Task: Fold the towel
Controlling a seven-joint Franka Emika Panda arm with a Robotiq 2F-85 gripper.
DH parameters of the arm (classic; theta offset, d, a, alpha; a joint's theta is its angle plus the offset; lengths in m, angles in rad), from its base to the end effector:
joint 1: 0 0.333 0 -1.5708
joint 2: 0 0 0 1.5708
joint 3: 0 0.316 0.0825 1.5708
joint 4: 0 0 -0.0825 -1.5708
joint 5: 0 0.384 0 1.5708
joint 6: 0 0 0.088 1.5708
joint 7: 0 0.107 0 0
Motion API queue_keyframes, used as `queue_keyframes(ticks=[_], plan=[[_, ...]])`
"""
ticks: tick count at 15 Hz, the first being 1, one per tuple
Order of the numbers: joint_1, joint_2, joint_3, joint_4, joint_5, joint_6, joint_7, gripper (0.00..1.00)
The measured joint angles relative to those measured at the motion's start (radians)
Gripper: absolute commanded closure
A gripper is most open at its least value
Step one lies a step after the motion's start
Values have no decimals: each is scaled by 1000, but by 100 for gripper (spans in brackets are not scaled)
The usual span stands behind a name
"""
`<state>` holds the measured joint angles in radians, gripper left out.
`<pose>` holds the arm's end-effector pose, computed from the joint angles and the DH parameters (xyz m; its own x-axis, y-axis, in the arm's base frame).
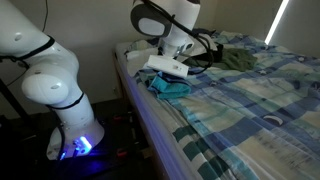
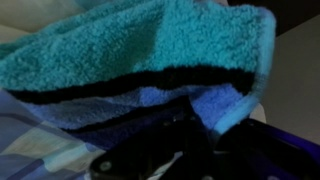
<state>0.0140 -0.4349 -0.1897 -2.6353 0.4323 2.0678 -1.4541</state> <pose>0.3750 -0.0415 0.3801 0.4893 0.7834 0.3832 0.8719 -0.4292 -0.2358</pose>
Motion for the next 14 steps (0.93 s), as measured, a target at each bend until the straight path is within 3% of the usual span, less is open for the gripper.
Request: queue_keyframes(ticks=[2, 3, 12, 14], plan=[[7, -12, 5, -9, 1, -4, 22, 98], [10, -17, 8, -14, 1, -6, 32, 75], [27, -33, 49, -61, 0, -7, 112, 7], [30, -39, 49, -64, 0, -7, 126, 0]])
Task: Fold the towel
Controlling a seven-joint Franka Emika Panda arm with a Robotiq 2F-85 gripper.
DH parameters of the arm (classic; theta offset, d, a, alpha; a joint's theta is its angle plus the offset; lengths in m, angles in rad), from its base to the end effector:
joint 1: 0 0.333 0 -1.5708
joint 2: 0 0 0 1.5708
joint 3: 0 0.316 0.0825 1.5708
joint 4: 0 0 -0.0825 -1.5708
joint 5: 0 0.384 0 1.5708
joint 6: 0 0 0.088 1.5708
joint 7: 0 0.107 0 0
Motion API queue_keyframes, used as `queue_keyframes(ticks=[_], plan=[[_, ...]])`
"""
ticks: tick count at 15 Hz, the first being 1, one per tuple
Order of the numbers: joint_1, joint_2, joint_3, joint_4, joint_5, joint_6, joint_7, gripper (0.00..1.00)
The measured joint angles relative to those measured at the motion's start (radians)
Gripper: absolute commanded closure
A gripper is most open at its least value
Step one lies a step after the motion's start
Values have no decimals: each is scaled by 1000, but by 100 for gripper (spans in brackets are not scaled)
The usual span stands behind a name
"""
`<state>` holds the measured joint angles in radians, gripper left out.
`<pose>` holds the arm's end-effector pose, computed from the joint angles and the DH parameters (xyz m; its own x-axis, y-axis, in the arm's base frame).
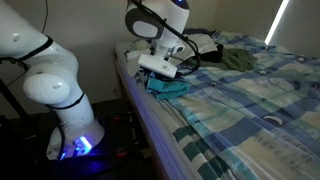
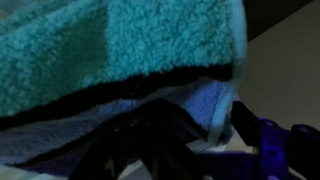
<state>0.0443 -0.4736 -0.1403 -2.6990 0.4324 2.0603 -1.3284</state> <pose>0.3569 -0.0087 0.3673 0.5434 0.7737 0.3258 0.8353 -0.4596 -0.3017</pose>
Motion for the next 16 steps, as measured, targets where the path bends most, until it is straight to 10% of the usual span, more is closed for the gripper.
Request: queue_keyframes(ticks=[16], plan=[[3, -156, -20, -12, 5, -53, 59, 0]])
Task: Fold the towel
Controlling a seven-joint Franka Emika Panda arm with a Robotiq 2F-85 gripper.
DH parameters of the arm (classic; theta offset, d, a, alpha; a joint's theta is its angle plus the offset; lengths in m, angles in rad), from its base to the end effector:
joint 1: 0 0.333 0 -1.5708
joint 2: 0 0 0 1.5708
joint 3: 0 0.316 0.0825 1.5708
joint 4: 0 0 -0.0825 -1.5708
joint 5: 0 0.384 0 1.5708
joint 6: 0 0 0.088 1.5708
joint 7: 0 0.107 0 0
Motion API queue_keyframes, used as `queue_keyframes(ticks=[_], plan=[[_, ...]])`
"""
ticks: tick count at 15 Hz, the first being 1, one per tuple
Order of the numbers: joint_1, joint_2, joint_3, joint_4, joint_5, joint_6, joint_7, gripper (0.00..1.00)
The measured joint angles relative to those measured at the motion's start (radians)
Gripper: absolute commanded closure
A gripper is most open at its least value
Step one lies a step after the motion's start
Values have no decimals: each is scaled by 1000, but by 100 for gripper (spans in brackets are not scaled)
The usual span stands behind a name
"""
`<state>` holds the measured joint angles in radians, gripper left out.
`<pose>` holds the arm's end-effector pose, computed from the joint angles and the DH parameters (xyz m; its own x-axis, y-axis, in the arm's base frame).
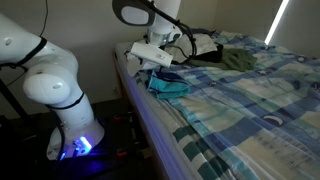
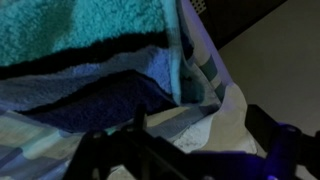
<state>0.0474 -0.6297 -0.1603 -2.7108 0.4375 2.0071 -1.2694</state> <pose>0.3394 -0.0101 0.4131 0.5523 0.7353 0.3927 0.8336 -0.4877 -0.2592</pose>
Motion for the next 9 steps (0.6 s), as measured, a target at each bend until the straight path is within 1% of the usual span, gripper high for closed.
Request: queue_keyframes(ticks=[3, 9], plan=[[6, 6, -14, 1, 33, 54, 0, 0], [10, 8, -17, 1, 33, 57, 0, 0]])
